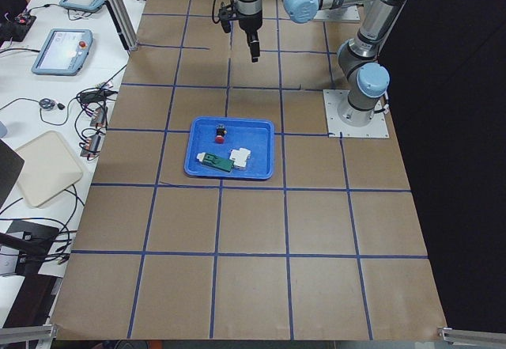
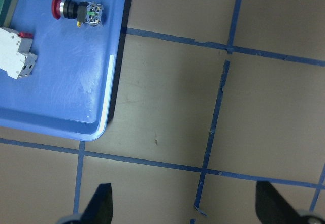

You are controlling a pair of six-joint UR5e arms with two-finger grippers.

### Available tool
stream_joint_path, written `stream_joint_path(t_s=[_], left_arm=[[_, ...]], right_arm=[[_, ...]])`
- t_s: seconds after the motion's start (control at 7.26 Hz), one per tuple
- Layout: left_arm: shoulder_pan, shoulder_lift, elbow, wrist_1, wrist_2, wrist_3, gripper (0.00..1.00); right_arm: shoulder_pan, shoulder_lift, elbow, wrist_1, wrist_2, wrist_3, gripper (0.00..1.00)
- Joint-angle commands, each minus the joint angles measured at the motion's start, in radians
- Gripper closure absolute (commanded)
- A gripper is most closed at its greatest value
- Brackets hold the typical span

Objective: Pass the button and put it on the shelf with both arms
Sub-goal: 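Move the left gripper around the tray edge toward the red push button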

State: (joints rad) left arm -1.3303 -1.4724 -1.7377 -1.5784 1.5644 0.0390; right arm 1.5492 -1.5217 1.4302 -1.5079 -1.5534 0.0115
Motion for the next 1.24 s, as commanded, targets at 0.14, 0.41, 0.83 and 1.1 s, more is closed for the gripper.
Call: stream_joint_path(t_s=[0.14,0.41,0.83,1.1], left_arm=[[0.011,0.000,0.000,0.006,0.003,0.002,0.00],[0.072,-0.009,0.000,0.095,-0.003,-0.026,0.00],[0.285,-0.080,-0.002,0.147,-0.088,-0.162,0.00],[0.301,-0.176,0.000,0.269,-0.090,-0.409,0.00]], right_arm=[[0.000,0.000,0.001,0.000,-0.001,0.004,0.00],[0.000,0.000,0.001,-0.002,-0.001,0.008,0.00],[0.000,0.000,0.001,-0.002,-0.002,-0.001,0.00],[0.000,0.000,0.001,-0.003,-0.002,0.001,0.00]])
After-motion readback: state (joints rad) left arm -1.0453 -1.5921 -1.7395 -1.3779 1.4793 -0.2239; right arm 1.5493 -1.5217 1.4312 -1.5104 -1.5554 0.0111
